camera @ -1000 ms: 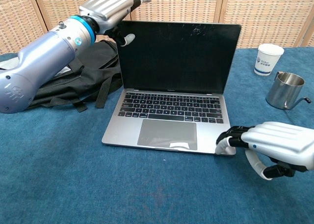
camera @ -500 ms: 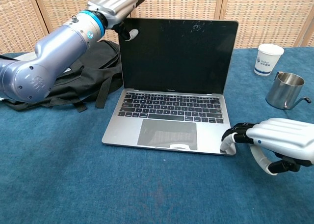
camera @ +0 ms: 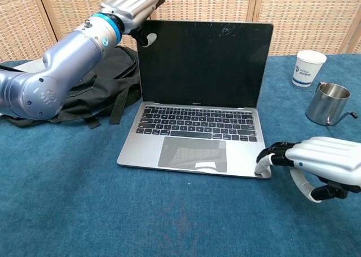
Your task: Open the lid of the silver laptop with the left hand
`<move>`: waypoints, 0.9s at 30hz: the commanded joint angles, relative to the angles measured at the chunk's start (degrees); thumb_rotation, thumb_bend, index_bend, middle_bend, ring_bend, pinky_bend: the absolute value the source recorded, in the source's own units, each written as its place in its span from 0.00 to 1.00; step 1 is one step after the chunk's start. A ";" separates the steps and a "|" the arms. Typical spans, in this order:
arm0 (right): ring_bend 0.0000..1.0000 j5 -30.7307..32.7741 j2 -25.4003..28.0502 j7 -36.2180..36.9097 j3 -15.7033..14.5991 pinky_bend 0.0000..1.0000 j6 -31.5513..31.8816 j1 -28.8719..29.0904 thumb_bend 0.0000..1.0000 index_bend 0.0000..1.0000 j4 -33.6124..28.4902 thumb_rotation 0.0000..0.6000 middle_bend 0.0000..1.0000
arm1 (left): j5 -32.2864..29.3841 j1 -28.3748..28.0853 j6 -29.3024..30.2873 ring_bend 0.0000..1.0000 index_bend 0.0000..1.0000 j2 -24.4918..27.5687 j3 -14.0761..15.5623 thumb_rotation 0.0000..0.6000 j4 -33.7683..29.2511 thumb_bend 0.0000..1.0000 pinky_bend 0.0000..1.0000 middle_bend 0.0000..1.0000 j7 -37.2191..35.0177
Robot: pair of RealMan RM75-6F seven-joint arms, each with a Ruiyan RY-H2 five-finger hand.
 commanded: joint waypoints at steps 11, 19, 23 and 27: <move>0.07 -2.84 3.82 2.06 2.49 0.18 6.90 -1.19 0.98 0.20 -5.52 1.00 0.15 | 6.64 3.34 8.80 0.00 0.00 8.11 3.62 1.00 -13.43 0.44 0.00 0.00 -1.68; 0.03 -4.81 9.61 6.05 4.93 0.18 14.78 -3.98 0.73 0.20 -8.23 1.00 0.12 | 6.31 9.32 14.89 0.00 0.00 21.15 1.99 1.00 -32.39 0.00 0.00 0.00 1.27; 0.00 -5.33 9.85 9.04 6.43 0.16 21.29 -6.87 0.35 0.13 -3.43 1.00 0.03 | 4.65 14.54 18.48 0.00 0.00 27.51 1.78 1.00 -40.59 0.00 0.00 0.00 1.73; 0.00 -4.34 9.54 14.54 7.60 0.13 25.36 -9.43 0.26 0.11 2.64 1.00 0.00 | 2.02 21.51 20.49 0.00 0.00 35.14 3.76 1.00 -50.05 0.00 0.00 0.00 1.18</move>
